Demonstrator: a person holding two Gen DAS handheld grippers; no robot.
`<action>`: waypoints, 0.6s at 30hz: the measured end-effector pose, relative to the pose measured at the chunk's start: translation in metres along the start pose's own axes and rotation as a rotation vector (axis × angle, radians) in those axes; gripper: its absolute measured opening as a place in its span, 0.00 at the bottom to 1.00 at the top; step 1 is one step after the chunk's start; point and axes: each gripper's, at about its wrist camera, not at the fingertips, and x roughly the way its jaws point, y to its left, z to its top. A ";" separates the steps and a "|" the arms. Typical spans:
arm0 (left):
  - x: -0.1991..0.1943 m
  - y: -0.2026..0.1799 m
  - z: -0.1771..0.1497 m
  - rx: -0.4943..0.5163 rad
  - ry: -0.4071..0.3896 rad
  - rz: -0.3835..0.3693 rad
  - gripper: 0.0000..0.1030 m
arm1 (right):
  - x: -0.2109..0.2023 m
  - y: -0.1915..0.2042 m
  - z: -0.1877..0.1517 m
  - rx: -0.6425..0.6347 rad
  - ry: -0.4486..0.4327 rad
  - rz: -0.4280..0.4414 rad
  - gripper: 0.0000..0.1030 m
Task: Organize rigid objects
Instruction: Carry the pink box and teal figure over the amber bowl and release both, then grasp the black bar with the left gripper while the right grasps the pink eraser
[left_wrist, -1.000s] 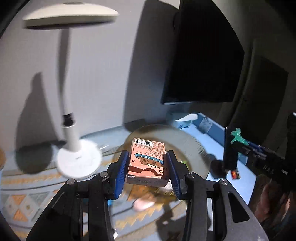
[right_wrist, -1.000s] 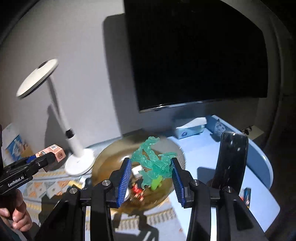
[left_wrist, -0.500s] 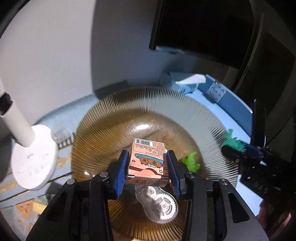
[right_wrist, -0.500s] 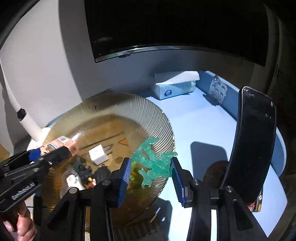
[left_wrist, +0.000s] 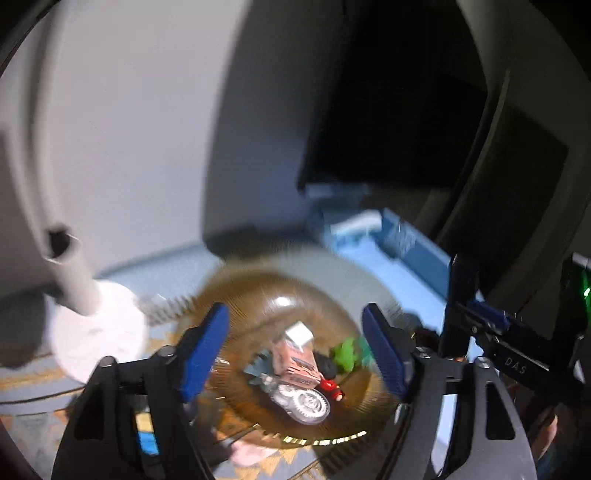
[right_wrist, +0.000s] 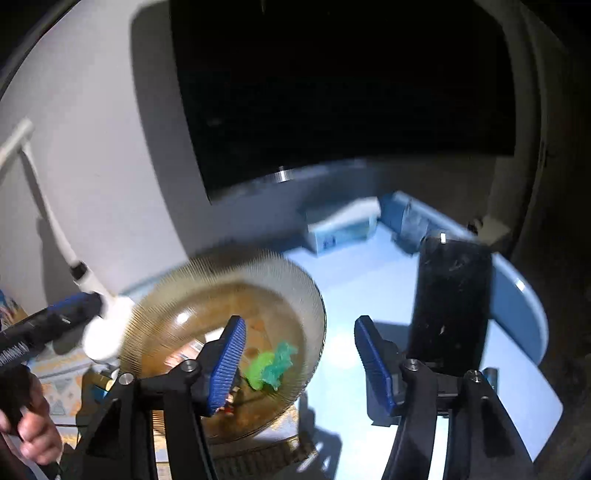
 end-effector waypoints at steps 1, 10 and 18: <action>-0.022 0.003 0.001 0.001 -0.038 0.016 0.73 | -0.009 0.001 0.002 0.000 -0.016 0.009 0.59; -0.117 0.020 -0.019 0.001 -0.140 0.141 0.73 | -0.059 0.034 -0.010 -0.033 -0.047 0.097 0.59; -0.124 0.038 -0.063 -0.015 -0.051 0.210 0.73 | -0.071 0.070 -0.046 -0.074 0.022 0.194 0.59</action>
